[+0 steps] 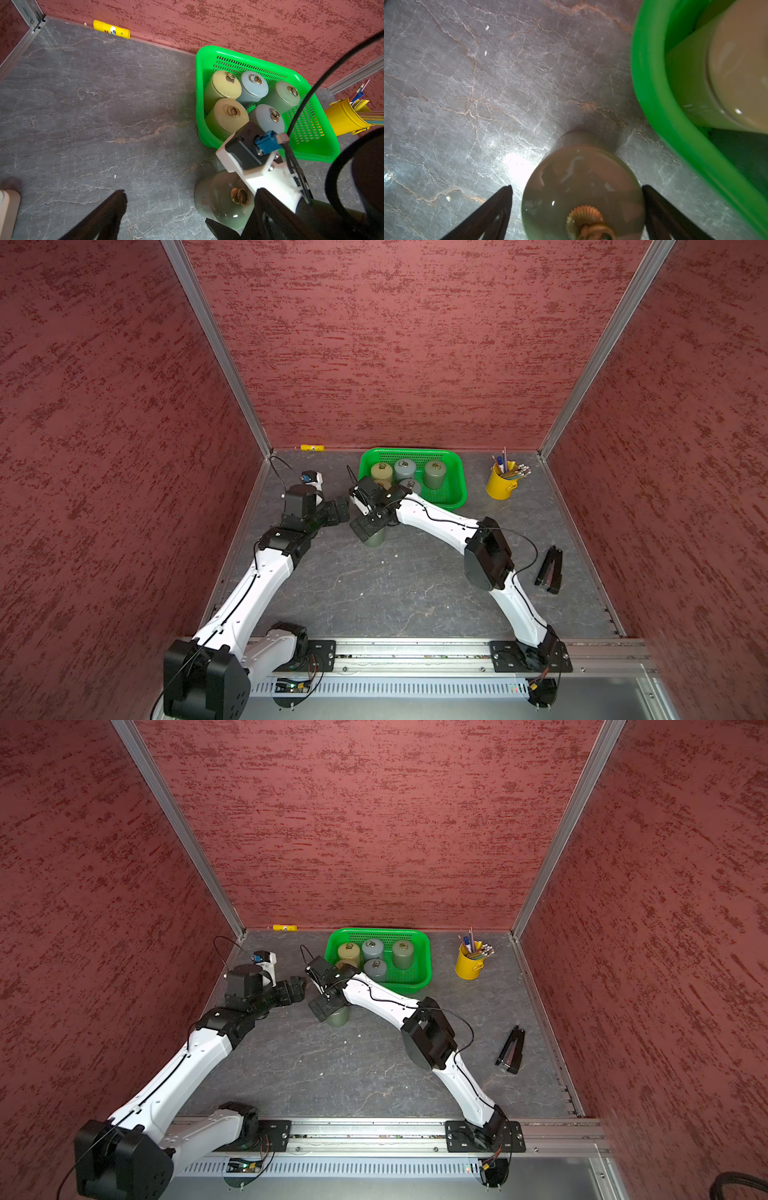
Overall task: Take the tea canister out of the basket
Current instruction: Place the tea canister at the center of the board, then pick up the tea canister from the basket.
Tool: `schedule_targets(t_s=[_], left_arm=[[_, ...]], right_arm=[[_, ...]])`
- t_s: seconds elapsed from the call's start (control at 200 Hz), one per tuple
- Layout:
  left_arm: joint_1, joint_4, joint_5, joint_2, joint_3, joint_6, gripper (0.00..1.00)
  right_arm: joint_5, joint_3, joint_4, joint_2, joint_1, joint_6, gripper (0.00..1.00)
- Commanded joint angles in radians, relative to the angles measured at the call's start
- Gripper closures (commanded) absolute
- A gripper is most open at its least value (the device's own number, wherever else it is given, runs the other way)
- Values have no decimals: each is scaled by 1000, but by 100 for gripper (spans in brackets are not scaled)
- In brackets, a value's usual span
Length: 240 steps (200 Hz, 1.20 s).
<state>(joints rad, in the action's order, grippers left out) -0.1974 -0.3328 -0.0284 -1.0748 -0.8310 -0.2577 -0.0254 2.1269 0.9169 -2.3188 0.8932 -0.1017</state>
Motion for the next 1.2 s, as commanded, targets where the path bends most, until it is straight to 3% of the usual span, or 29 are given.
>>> schedule_targets(t_s=[0.0,0.311,0.571,0.972,1.197], left_arm=[[-5,20,-11,14,11,-5,0],[-5,44,-18,39,21,-7,0],[-22,76,-64,21,16,-5,0],[-196,132,-72,-64,-29,118,0],[-235,168,-132,-121,-48,103,0]], right_arm=[[16,-23,-60,79,6,-4,1],[-19,-63,-78,179,-23,0,1],[-87,-103,-64,253,-115,-5,2],[-118,8,78,196,-286,18,1],[-88,122,127,113,-336,33,2]])
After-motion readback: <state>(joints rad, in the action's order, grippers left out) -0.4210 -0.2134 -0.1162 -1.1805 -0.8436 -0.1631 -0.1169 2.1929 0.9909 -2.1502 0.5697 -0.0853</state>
